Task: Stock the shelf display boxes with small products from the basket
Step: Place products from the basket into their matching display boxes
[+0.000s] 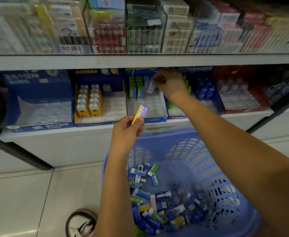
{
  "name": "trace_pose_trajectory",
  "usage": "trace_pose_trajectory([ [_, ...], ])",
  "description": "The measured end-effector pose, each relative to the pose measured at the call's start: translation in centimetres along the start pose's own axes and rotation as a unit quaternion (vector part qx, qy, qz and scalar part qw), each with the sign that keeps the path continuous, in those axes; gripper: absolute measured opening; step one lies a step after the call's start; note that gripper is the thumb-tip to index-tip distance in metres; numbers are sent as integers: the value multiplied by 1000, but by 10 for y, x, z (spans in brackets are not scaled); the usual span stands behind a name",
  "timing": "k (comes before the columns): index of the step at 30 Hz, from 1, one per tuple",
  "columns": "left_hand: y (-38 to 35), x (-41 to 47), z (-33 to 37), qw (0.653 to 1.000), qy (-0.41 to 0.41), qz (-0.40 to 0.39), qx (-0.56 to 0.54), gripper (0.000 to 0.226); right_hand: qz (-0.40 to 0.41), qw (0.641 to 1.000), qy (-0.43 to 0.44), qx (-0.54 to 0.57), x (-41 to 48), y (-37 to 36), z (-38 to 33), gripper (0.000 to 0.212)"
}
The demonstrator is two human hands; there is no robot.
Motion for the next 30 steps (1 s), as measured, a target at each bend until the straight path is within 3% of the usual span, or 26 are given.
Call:
trace_pose_trajectory([
  [4,5,5,-4,997,30,22,-61,12,-1,1000,7,-5,11,-8,0,22],
  [11,7,8,-7,996,40,24,-71,11,-28,999,0,38,19,-11,5,20],
  [18,7,10,-9,997,43,25,-59,11,-81,995,36,-45,21,-19,1,23],
  [24,-1,8,-4,997,35,11,-72,15,-126,988,5,-83,22,-16,-9,26],
  [26,-4,6,-2,995,32,16,-93,20,-108,990,7,-92,15,-9,-14,25],
  [28,-6,4,1,994,19,23,-103,20,-75,997,-3,-26,0,0,-19,20],
  [30,-9,2,4,994,-3,26,-107,19,-141,977,-48,150,-25,3,-21,13],
])
Point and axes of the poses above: each hand's wrist, its own x-axis towards the middle knuckle, its own y-axis out of the back of the hand, z = x × y, the point moved 4 cm from there along x, towards the middle knuckle, and after that the axes turned 5 degrees about -x, right-handed, at the moved point
